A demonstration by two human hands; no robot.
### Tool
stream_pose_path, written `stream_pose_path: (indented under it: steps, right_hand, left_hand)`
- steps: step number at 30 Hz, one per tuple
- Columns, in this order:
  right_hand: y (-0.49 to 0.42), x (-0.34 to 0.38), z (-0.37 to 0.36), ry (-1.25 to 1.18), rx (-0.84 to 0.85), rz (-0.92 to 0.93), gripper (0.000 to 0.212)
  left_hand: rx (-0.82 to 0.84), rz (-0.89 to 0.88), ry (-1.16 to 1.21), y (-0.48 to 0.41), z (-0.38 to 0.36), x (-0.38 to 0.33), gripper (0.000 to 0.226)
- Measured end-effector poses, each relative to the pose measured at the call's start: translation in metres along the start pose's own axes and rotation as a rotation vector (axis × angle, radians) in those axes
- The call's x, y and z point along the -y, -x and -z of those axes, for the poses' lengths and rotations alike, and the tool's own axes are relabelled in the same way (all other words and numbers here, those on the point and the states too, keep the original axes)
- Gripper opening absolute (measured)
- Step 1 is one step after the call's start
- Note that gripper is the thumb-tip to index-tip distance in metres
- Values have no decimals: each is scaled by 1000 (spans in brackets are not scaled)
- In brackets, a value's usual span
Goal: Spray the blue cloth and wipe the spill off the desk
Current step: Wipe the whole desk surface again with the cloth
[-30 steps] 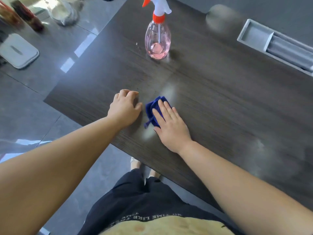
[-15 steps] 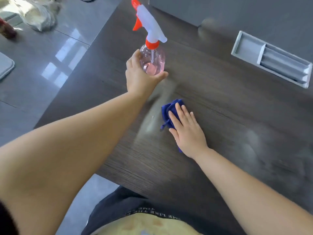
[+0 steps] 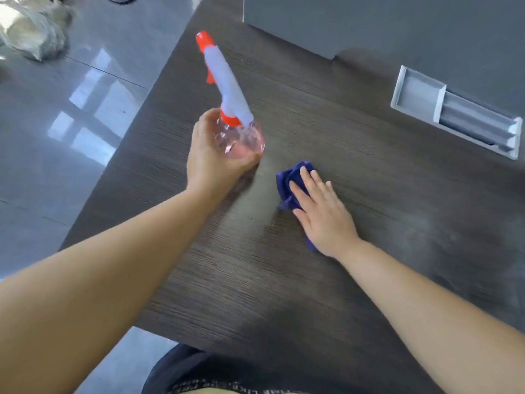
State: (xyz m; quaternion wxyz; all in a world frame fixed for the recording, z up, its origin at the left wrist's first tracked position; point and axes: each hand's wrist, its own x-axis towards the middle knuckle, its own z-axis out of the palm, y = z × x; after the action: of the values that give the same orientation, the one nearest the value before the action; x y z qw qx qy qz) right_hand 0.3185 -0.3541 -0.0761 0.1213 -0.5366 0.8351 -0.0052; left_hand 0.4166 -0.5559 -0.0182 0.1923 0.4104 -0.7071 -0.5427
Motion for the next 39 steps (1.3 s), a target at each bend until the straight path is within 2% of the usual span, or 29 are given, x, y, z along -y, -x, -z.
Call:
stream_pose_path:
  steps: [2, 6, 8, 11, 13, 16, 17, 18, 21, 23, 25, 28, 30, 32, 33, 35, 37, 39]
  right_hand:
    - [-17, -21, 6, -17, -21, -29, 53]
    - [-99, -14, 20, -60, -103, -482, 52]
    - [-135, 11, 22, -79, -118, -523, 54]
    - [-143, 56, 15, -45, -88, -296, 55]
    - [-121, 68, 11, -19, -38, -18, 54]
    - [-92, 34, 14, -16, 61, 388, 54]
    - [-94, 17, 17, -6, 66, 420, 53]
    - [-106, 4, 21, -4, 54, 376, 51]
    - [-164, 10, 32, -24, -29, -76, 49]
    - [-193, 43, 33, -41, -100, -250, 52]
    - [-200, 78, 23, -26, -79, -147, 53]
    - [-156, 96, 12, 26, -51, 283, 51]
    - [-129, 62, 12, 27, 18, 511, 49]
    - [-117, 10, 15, 60, 26, 580, 46]
    - [-119, -13, 20, 58, 2, 511, 46]
    - [-139, -41, 31, 5, -27, 171, 46]
    - [-172, -39, 39, -73, -75, -213, 48]
    - [-207, -16, 44, -100, -132, -465, 50]
  left_hand:
    - [-25, -22, -48, 8, 23, 8, 75]
    - [-59, -24, -105, 31, 57, 21, 80]
    - [-76, -41, -95, 40, 67, 25, 78]
    - [-92, -66, -102, 49, 71, 25, 78]
    - [-93, -64, -97, 51, 71, 25, 81]
    - [-85, -54, -43, 54, 73, 24, 82]
    - [-88, -53, -32, 54, 74, 24, 82]
    - [-96, -52, -32, 54, 76, 25, 81]
    - [-115, -47, -50, 53, 82, 27, 82]
    - [-129, -48, -47, 52, 85, 29, 82]
    - [-142, -44, -45, 50, 87, 29, 80]
    - [-151, -51, -33, 46, 86, 28, 79]
    - [-154, -44, -31, 42, 86, 30, 81]
    - [-142, -29, -19, 39, 83, 32, 82]
    - [-136, -23, -10, 38, 81, 33, 81]
    - [-125, -16, -1, 36, 78, 31, 78]
    - [-110, -11, -6, 35, 74, 29, 77]
    - [-93, -4, -8, 33, 70, 28, 78]
